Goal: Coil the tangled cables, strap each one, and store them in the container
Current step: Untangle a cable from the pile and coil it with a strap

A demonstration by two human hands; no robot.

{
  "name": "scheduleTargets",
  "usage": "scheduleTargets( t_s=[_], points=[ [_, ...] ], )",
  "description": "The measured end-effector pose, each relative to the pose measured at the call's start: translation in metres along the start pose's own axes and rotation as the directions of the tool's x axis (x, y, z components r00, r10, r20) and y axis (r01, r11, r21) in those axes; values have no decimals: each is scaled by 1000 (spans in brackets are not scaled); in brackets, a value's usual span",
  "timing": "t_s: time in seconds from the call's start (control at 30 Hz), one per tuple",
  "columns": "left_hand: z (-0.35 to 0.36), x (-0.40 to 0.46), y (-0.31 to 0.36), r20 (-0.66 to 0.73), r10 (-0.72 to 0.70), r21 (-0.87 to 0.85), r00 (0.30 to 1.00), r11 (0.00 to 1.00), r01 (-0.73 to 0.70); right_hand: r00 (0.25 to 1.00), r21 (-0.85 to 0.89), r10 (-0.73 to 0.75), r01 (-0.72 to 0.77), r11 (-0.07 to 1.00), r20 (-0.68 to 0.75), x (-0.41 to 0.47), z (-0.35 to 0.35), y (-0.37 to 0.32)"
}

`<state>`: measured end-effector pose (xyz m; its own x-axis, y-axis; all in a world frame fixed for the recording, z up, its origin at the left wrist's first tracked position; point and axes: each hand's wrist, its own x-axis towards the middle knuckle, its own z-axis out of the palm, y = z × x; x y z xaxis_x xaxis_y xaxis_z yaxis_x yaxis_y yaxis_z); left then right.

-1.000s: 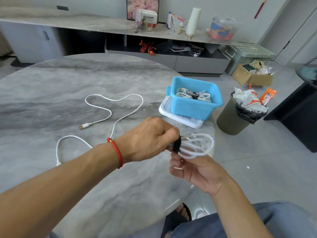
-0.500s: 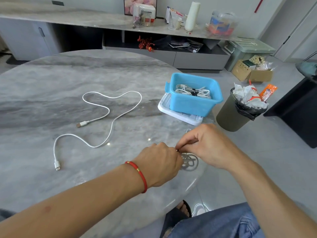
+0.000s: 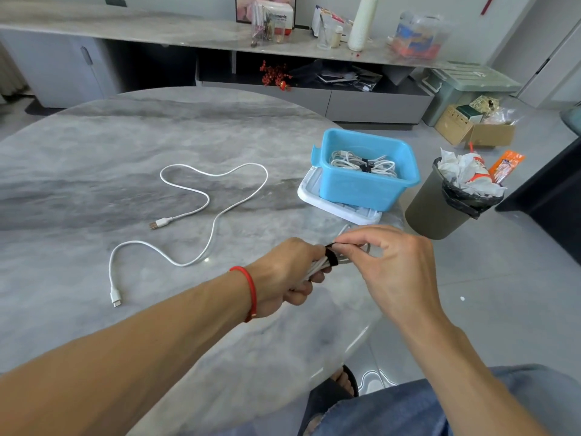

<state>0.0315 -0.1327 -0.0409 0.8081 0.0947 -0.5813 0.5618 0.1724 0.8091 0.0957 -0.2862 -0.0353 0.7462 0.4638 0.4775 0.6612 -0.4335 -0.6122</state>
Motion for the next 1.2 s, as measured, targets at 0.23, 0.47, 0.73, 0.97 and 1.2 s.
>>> scheduleTargets(
  t_s=[0.23,0.47,0.73,0.97,1.2],
  points=[
    [-8,-6,12,0,-58,-124,998,991,58,999,163,-20,26,986,-40,-9,14,6],
    [-6,-10,13,-24,-36,-174,999,984,32,981,99,-178,185,978,-83,-19,18,11],
    [-15,-13,18,76,-26,-217,997,975,42,952,84,-307,305,949,12,-24,17,13],
    [-8,-16,19,115,-55,-48,992,997,61,968,137,-239,227,964,79,-13,0,17],
    [-9,-18,25,170,-114,36,979,993,110,853,74,-98,70,995,512,8,-22,23]
  ],
)
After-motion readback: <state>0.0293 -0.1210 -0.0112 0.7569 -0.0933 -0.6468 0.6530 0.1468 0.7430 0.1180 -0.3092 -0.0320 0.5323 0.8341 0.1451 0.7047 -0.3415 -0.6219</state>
